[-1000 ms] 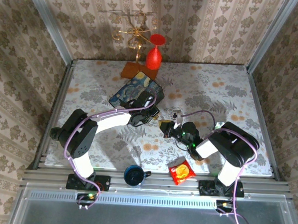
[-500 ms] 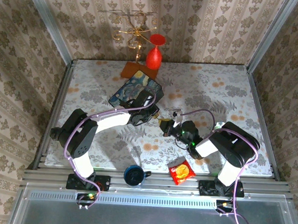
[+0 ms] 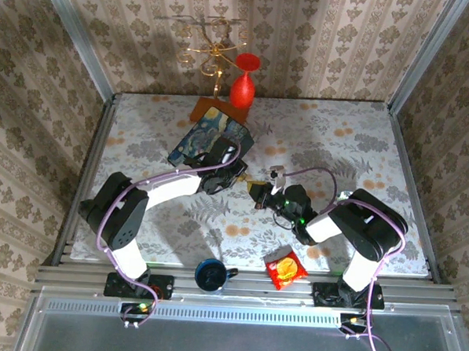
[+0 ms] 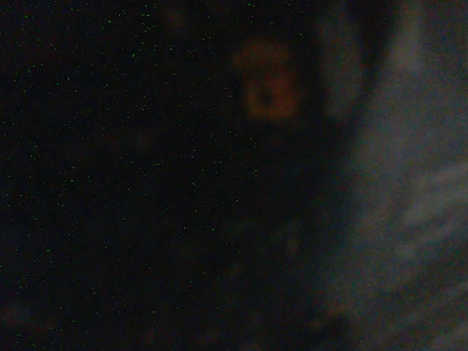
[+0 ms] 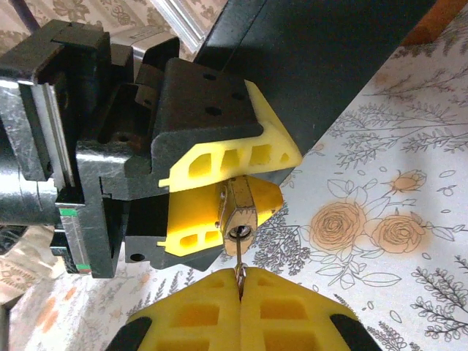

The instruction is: Unlock the padlock with the key

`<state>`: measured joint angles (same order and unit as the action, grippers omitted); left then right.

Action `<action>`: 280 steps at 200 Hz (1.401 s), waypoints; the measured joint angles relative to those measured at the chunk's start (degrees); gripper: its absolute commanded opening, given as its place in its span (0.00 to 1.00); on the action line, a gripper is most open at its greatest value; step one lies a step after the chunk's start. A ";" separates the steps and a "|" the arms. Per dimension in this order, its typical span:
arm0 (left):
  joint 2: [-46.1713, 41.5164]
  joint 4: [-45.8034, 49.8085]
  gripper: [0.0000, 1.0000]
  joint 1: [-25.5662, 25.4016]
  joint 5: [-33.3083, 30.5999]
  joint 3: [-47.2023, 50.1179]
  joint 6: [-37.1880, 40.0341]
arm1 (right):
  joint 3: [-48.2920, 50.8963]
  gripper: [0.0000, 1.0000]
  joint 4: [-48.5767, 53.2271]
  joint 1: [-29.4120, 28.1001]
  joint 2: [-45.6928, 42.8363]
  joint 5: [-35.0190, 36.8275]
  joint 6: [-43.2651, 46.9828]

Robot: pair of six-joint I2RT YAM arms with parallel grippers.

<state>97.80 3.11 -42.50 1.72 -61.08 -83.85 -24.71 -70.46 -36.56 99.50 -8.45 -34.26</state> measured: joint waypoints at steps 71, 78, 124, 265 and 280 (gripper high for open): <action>-2.32 0.79 0.00 0.66 0.39 0.72 -1.49 | -1.49 0.00 -0.09 2.21 0.37 -6.43 -0.96; -2.43 0.83 0.00 0.72 0.42 0.72 -1.62 | -1.53 0.00 -0.11 2.23 0.37 -6.45 -1.09; -2.73 0.90 0.00 0.72 0.22 1.14 -2.67 | -1.55 0.00 -0.09 2.25 0.37 -6.84 -1.73; -4.96 0.28 0.00 0.72 0.92 2.36 -5.14 | -2.25 0.00 -0.92 5.66 -0.04 -13.46 -1.95; -4.96 0.24 0.00 0.70 1.16 2.43 -5.35 | -2.25 0.00 -1.01 5.81 -0.37 -13.46 -1.92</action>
<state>92.84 3.36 -41.80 2.87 -58.65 -89.21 -26.96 -71.46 -30.74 99.13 -21.91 -36.18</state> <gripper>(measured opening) 0.287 0.060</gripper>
